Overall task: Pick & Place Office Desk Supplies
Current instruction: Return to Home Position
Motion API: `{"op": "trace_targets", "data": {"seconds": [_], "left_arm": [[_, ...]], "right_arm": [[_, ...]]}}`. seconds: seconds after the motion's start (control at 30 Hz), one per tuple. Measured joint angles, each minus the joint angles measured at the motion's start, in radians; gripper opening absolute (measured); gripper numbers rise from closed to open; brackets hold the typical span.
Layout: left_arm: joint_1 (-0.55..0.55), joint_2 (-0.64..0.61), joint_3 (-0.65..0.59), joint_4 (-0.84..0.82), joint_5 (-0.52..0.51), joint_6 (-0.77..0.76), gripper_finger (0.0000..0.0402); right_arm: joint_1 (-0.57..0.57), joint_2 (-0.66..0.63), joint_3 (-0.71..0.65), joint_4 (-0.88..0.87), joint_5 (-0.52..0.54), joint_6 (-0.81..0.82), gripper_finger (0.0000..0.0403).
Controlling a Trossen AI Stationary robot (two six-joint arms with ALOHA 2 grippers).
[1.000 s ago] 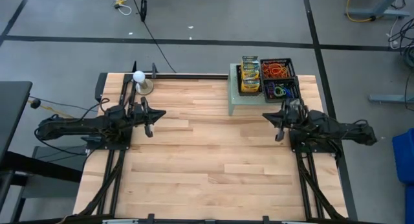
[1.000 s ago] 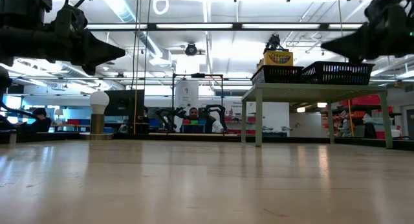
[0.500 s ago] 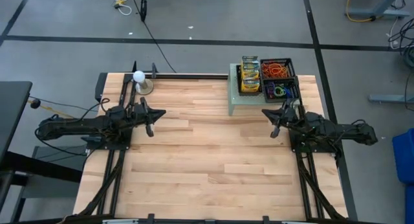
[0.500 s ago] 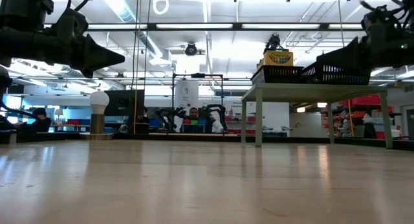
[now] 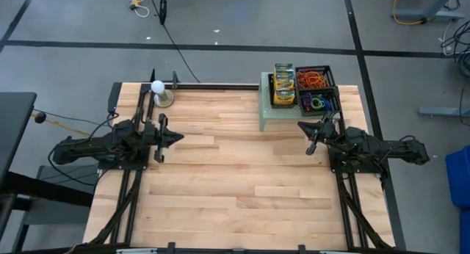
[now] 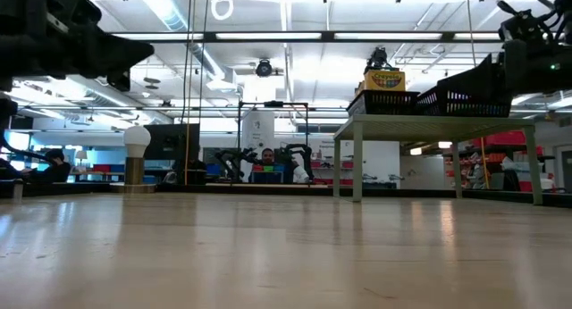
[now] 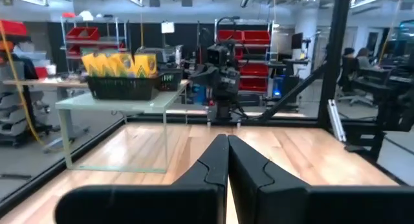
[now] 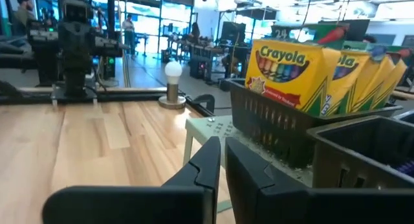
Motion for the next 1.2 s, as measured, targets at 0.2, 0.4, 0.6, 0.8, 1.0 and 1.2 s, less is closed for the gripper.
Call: {"op": "trace_targets", "data": {"seconds": [0.2, 0.4, 0.6, 0.8, 1.0, 1.2], "left_arm": [[0.000, -0.006, 0.000, 0.029, -0.061, -0.033, 0.0009], [0.000, -0.005, 0.000, 0.021, -0.061, -0.101, 0.0009], [0.000, -0.005, 0.000, 0.023, -0.061, -0.101, 0.0009], [0.000, -0.005, 0.000, 0.023, -0.061, -0.101, 0.0009], [0.000, -0.005, 0.000, 0.023, -0.061, -0.101, 0.0009], [0.000, -0.005, 0.000, 0.024, -0.061, -0.101, 0.0009]], "right_arm": [[0.000, 0.008, 0.000, -0.001, -0.003, 0.000, 0.0034], [0.000, 0.007, 0.000, 0.000, -0.003, -0.001, 0.0034], [0.000, 0.007, 0.000, 0.000, -0.003, -0.001, 0.0034], [0.000, 0.007, 0.000, 0.000, -0.003, 0.000, 0.0034], [0.000, 0.007, 0.000, 0.000, -0.003, 0.000, 0.0034], [0.000, 0.007, 0.000, 0.000, -0.003, 0.000, 0.0034]]}}
